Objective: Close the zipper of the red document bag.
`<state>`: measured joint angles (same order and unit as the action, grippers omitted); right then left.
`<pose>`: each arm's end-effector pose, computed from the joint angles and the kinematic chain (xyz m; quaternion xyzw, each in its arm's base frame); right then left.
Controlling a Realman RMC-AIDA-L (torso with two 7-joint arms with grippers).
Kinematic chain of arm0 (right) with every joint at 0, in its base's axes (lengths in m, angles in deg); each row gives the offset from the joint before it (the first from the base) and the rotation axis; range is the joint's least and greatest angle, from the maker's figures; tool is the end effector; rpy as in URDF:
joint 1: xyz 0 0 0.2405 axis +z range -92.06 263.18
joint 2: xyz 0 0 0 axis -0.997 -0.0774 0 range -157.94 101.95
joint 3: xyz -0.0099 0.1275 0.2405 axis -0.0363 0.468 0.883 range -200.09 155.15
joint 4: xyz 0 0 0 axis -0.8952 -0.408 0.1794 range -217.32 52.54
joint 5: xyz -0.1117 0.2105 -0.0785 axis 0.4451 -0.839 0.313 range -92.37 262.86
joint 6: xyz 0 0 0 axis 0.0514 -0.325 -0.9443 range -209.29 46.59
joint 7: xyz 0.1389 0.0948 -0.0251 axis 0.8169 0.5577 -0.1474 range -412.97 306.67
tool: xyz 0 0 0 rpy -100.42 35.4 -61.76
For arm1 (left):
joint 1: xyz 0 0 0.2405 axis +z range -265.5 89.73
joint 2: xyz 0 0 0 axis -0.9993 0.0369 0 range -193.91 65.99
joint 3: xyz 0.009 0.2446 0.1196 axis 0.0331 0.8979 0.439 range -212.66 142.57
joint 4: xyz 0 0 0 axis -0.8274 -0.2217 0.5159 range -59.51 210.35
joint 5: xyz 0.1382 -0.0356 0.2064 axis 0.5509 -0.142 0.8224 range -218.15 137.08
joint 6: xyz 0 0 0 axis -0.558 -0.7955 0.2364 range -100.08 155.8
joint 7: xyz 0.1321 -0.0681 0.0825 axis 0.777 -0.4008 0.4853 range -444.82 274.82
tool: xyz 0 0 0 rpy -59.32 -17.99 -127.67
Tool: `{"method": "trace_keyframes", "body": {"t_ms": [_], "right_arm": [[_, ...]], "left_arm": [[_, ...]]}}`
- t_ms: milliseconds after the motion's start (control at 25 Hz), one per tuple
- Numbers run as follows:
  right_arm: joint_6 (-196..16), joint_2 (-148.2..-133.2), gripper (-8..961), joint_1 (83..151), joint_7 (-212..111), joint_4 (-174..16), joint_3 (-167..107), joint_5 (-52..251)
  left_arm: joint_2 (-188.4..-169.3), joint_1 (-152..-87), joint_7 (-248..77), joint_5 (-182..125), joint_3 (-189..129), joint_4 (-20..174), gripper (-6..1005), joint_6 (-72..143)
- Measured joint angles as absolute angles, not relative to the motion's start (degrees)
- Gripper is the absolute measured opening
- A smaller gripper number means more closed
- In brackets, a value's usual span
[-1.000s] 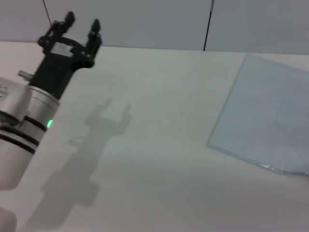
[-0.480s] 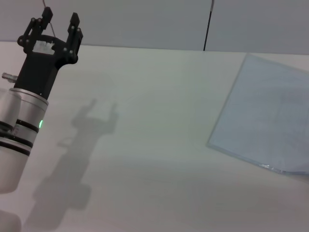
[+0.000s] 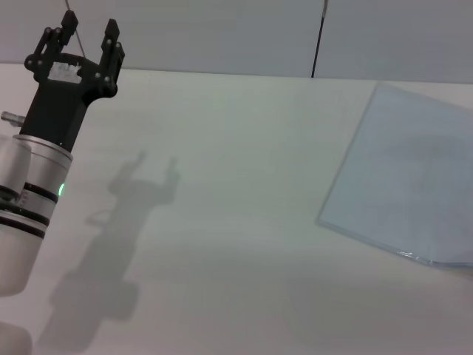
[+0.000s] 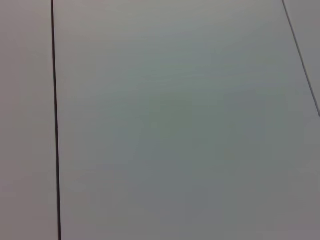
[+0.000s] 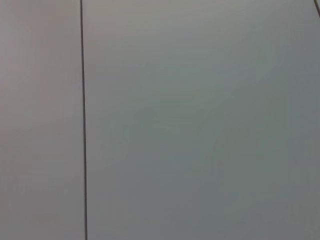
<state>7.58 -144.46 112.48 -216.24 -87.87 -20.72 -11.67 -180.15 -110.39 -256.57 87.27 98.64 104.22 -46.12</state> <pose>0.3450 0.3644 0.0067 -0.6443 0.1590 0.4334 0.6097 -0.2769 0.3923 -0.0333 -0.6593 -0.1040 -0.3844 0.6377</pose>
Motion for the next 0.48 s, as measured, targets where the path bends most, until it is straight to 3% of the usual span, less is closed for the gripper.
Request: {"method": "trace_keyframes", "body": {"t_ms": [480], "right_arm": [[7.2, -144.36, 856, 112.8, -216.1, -87.9, -20.7, -11.7]], "left_arm": [[-180.15, -110.3, -256.5, 87.3, 98.6, 104.4, 568, -46.3]]}}
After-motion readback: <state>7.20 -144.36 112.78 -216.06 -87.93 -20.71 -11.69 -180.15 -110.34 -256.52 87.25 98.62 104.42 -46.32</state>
